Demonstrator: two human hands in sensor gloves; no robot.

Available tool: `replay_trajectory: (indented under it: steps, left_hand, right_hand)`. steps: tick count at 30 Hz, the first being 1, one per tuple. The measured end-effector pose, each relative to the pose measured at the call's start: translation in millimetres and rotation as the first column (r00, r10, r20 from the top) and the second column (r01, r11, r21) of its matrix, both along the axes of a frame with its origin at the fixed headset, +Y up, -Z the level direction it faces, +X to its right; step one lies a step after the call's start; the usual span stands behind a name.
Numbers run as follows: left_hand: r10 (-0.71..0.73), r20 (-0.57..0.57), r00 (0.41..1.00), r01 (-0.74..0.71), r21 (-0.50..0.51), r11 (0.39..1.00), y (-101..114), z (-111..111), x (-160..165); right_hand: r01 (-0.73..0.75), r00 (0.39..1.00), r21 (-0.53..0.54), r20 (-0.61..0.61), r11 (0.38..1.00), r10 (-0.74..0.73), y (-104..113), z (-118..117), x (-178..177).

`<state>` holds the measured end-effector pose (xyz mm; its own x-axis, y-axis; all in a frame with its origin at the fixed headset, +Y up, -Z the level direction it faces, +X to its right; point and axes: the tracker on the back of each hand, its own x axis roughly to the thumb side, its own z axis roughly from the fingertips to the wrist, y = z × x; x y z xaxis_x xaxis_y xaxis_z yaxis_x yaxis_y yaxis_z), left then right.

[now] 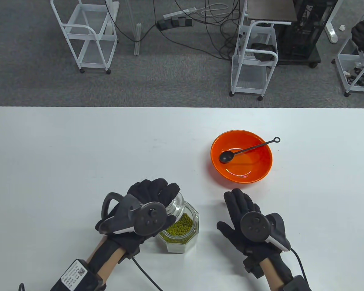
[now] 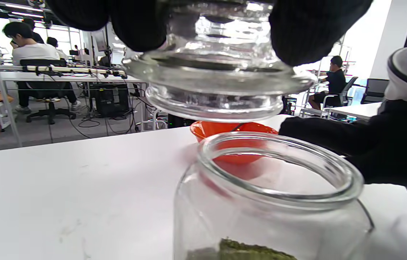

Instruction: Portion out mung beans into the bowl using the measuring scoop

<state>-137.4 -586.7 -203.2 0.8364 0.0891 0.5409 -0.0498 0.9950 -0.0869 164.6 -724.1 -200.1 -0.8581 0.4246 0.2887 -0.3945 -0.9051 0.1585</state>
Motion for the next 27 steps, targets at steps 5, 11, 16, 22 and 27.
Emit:
replay_trajectory:
  steps: [5,11,16,22,27]
  left_hand:
    - [-0.021,-0.082,0.996,0.022,0.017,1.0,-3.8,-9.2,-28.9]
    - [-0.035,-0.159,0.987,0.037,0.01,0.999,-21.8,-19.9,-62.0]
    - [-0.035,-0.215,0.976,0.032,-0.019,0.999,-40.8,-29.6,-84.2]
    - [-0.043,-0.272,0.961,0.033,-0.04,0.999,-68.5,-41.2,-105.0]
    - [-0.067,-0.318,0.946,0.045,-0.077,0.996,-98.2,-50.4,-119.1]
  right_hand:
    - [-0.001,1.0,-0.003,0.001,1.0,0.001,0.3,-0.2,0.5]
    - [-0.001,1.0,-0.006,0.001,1.0,0.001,0.2,-0.4,0.8]
    - [-0.005,1.0,-0.01,0.0,1.0,0.005,-0.1,-0.6,0.6]
    - [-0.007,1.0,-0.012,0.003,1.0,0.007,-0.3,-1.0,0.9]
    - [-0.006,1.0,-0.014,0.003,1.0,0.006,-0.6,-1.4,1.1]
